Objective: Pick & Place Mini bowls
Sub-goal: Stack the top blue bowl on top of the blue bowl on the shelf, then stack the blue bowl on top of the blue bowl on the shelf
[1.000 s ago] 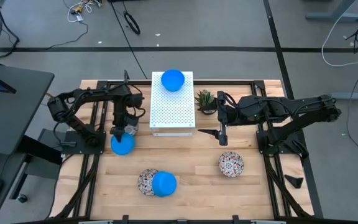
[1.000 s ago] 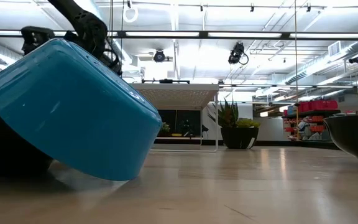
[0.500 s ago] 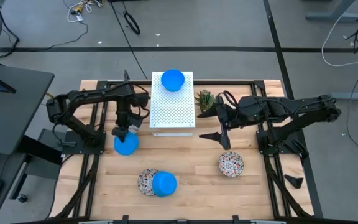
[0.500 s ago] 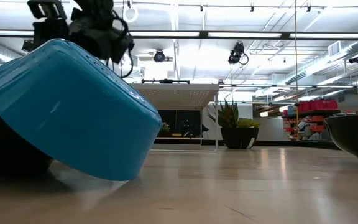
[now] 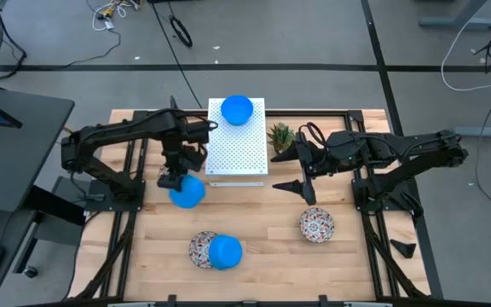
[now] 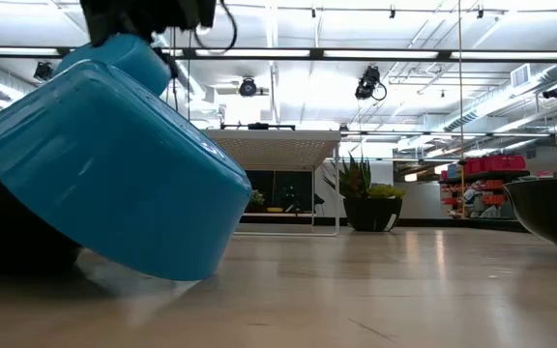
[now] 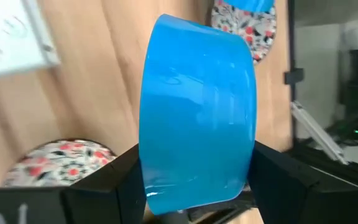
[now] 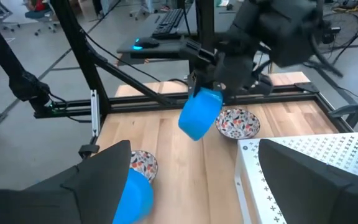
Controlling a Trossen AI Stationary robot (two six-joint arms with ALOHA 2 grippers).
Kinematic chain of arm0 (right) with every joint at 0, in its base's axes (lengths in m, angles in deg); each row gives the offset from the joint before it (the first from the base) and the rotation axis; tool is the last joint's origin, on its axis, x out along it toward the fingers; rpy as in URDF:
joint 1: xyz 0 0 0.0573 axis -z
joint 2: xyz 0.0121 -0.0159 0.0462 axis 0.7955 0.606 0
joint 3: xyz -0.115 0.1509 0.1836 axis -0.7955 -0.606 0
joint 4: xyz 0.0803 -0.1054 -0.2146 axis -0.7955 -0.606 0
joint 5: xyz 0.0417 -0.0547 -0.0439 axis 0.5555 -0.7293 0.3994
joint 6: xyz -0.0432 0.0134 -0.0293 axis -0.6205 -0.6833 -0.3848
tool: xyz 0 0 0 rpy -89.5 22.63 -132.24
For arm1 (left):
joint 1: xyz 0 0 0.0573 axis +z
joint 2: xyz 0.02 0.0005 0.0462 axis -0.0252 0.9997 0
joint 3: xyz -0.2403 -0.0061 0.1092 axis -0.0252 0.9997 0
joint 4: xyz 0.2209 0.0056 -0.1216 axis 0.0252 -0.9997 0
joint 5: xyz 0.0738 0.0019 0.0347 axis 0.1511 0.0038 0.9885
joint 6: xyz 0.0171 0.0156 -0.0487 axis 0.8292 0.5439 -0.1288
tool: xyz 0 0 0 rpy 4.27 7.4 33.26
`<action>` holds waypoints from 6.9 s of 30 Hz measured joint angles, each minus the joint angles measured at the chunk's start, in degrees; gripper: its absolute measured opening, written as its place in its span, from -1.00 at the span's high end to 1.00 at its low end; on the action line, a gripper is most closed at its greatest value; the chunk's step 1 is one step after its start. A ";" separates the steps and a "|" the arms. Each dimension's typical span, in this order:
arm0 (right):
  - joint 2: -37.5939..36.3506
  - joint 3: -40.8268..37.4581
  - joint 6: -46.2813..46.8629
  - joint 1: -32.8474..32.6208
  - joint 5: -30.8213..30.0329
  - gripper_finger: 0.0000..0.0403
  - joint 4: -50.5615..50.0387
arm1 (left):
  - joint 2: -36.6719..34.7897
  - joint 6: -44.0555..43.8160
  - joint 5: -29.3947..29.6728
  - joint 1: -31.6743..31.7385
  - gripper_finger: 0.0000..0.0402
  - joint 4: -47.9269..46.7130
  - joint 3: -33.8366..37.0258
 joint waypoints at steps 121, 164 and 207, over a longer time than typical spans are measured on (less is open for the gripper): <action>1.74 8.73 -19.78 10.97 10.42 1.00 -23.21 | -6.24 -44.48 36.12 -18.45 -0.86 21.46 -21.43; 49.94 56.59 -25.28 32.54 0.70 1.00 -35.24 | -12.56 -44.50 37.29 -18.45 -0.86 11.57 -20.91; 57.06 55.41 -31.36 32.75 4.42 0.19 -34.50 | -12.56 -44.85 36.81 -18.45 -0.86 11.55 -20.91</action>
